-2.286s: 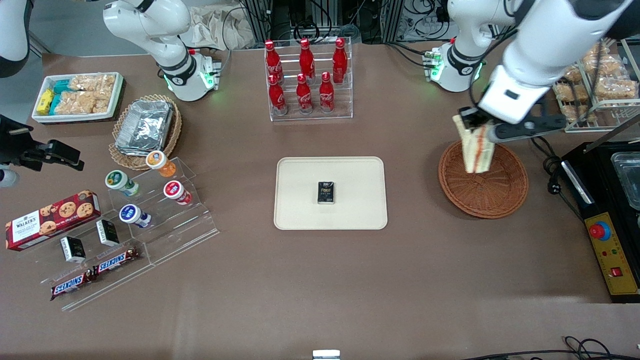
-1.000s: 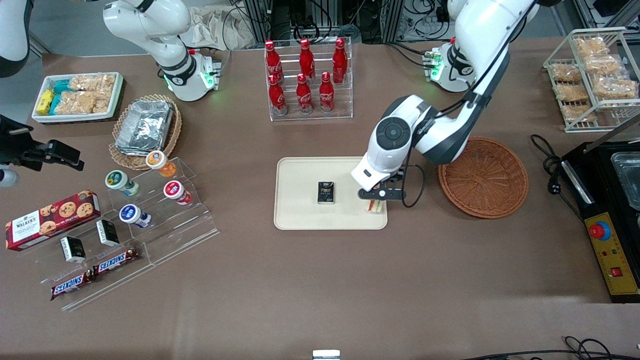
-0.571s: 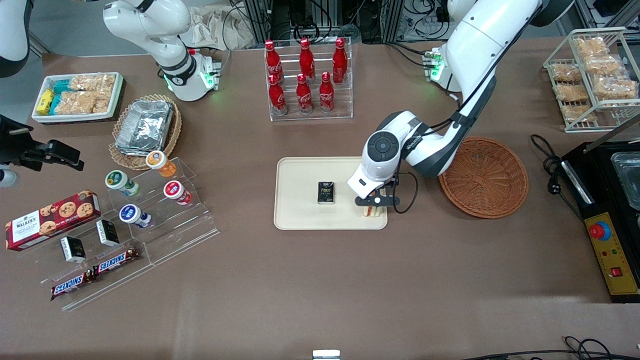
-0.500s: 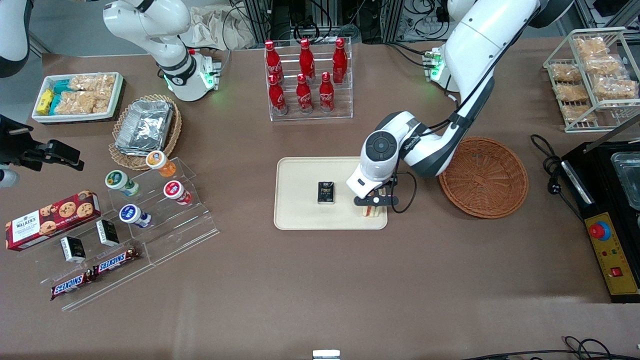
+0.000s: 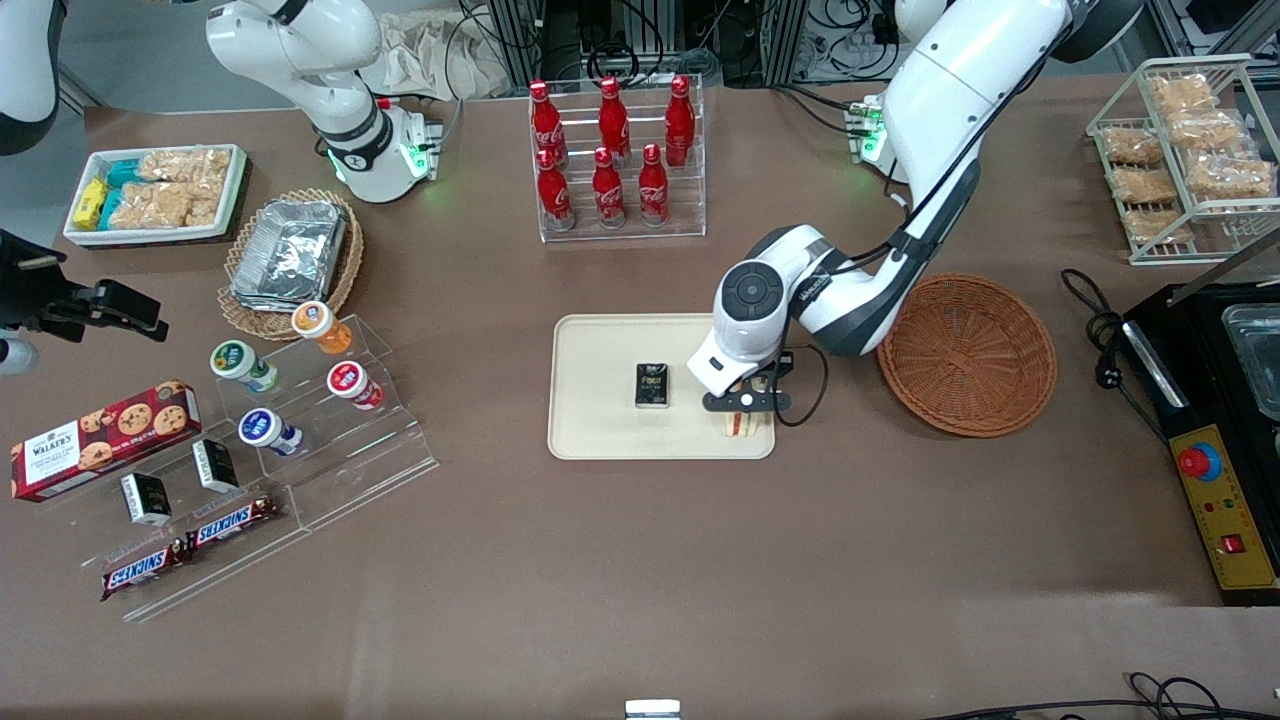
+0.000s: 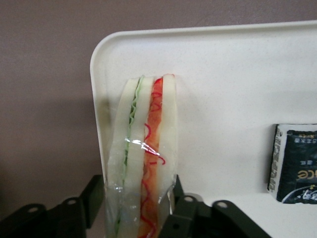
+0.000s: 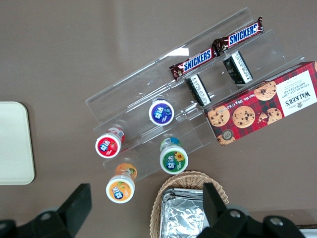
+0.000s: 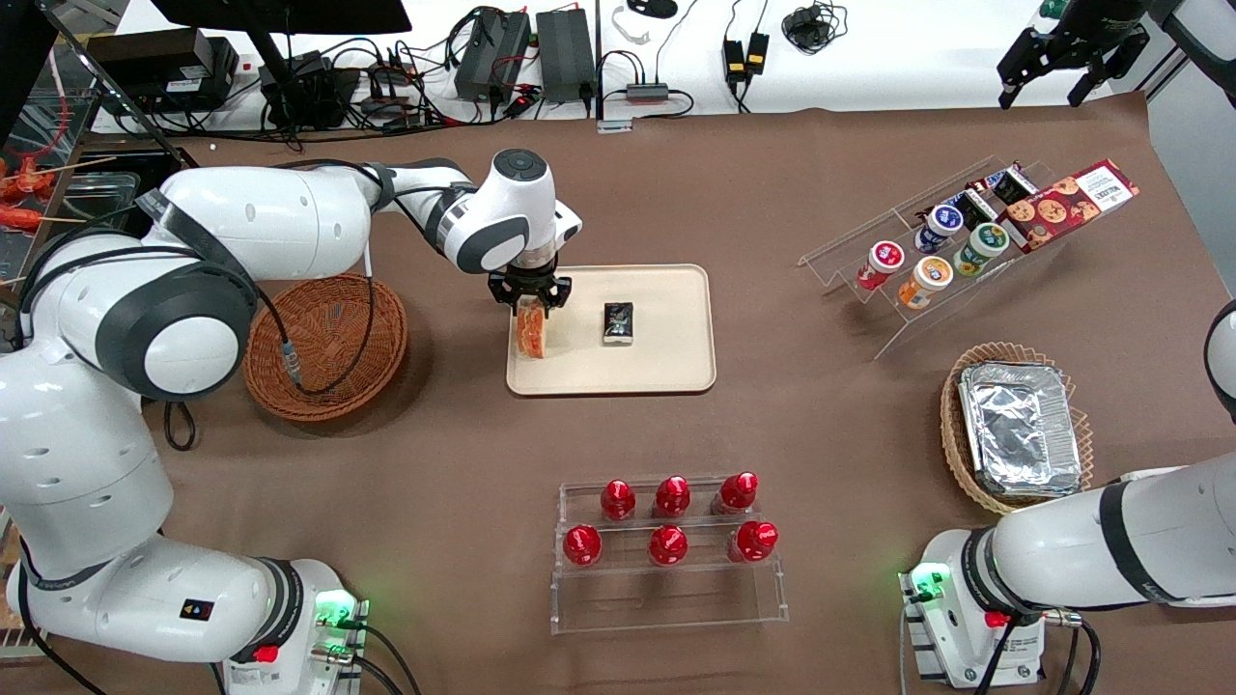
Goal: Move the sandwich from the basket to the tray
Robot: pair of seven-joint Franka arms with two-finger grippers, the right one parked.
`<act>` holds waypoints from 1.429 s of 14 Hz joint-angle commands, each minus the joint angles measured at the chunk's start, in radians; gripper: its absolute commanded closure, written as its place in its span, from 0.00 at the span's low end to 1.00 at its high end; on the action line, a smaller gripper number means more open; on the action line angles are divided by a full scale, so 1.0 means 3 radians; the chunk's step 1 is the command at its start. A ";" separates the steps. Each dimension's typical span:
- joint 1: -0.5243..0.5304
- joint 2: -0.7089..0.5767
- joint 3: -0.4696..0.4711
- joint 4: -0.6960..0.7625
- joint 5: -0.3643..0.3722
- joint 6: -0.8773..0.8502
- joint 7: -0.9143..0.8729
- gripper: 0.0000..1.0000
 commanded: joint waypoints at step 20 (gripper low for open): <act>0.0091 -0.2130 0.1439 0.0780 -0.0998 -0.2093 0.1574 0.00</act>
